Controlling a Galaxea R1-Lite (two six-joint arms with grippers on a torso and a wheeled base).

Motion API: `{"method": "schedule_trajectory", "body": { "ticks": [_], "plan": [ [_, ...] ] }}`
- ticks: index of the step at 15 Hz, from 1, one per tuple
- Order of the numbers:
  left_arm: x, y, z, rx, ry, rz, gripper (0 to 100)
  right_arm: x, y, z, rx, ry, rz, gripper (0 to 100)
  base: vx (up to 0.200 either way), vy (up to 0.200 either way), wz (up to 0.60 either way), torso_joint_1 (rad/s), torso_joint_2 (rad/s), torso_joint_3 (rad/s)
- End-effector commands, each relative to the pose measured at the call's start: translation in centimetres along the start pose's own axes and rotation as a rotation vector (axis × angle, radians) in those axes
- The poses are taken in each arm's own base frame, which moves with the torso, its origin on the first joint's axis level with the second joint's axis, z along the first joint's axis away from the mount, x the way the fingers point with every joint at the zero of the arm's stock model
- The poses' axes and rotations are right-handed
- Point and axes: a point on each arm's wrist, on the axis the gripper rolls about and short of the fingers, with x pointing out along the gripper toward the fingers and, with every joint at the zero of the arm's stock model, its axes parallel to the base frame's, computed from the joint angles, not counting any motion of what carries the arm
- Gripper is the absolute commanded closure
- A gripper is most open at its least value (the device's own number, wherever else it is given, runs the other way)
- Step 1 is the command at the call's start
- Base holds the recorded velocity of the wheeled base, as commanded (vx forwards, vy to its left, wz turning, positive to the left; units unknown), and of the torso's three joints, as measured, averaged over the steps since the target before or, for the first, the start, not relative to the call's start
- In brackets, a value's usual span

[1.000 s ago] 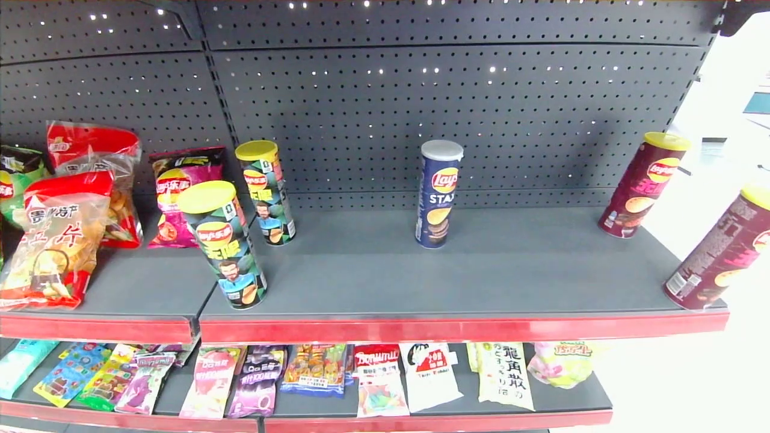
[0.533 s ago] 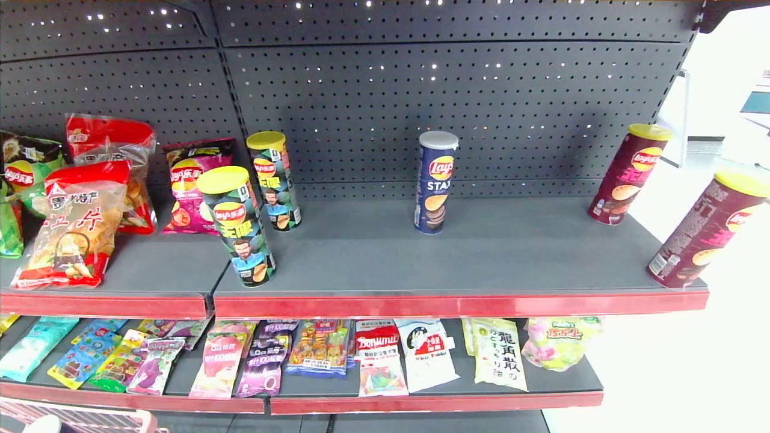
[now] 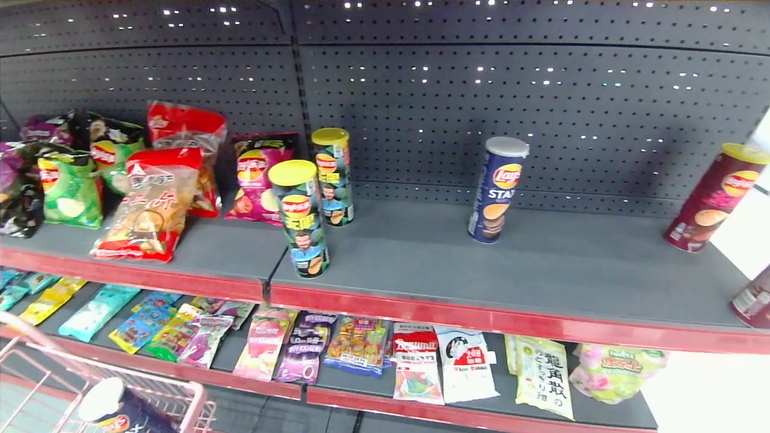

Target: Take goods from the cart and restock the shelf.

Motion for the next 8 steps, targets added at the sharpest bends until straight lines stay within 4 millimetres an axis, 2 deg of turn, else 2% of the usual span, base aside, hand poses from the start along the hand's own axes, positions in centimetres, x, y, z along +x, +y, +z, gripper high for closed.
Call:
{"method": "schedule_trajectory", "body": {
  "ticks": [1,8],
  "plan": [
    [0.01,0.0,0.0,-0.002,0.0,0.001,0,0.01,0.0,0.0,0.0,0.001,0.001,0,0.0,0.0,0.6,-0.002,0.0,0.002],
    [0.01,0.0,0.0,0.0,0.0,0.001,0,0.01,0.0,0.0,0.0,0.001,0.003,0,0.0,0.0,0.6,0.004,0.0,0.0]
  ]
}}
